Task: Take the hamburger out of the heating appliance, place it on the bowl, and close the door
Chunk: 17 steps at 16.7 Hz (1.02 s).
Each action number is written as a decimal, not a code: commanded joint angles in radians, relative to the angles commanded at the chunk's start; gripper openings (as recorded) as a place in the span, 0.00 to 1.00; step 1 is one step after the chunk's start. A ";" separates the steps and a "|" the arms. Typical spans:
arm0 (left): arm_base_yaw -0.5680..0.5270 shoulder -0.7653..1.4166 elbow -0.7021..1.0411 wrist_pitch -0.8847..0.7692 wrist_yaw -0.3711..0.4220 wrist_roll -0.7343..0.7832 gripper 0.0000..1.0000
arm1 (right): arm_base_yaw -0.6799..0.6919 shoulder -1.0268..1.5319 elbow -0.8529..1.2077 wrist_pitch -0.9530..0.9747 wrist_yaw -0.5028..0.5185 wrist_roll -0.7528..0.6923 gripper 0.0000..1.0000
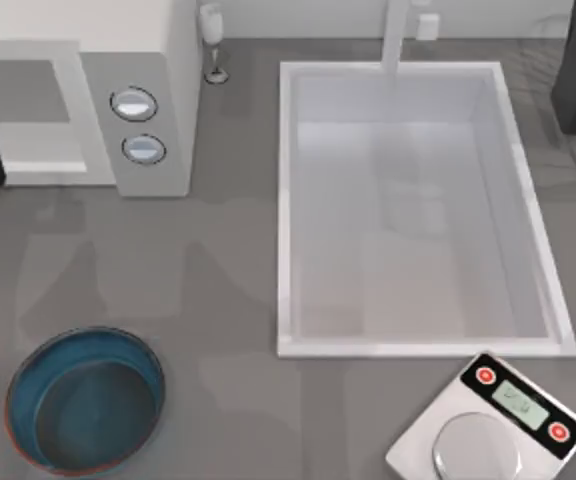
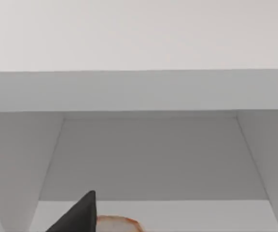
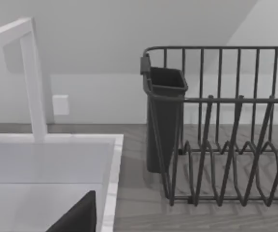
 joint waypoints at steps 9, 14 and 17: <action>0.081 0.804 0.286 0.396 0.090 0.035 1.00 | 0.000 0.000 0.000 0.000 0.000 0.000 1.00; 0.104 1.030 0.365 0.506 0.115 0.045 1.00 | 0.000 0.000 0.000 0.000 0.000 0.000 1.00; 0.106 1.052 0.373 0.516 0.118 0.046 1.00 | 0.000 0.000 0.000 0.000 0.000 0.000 1.00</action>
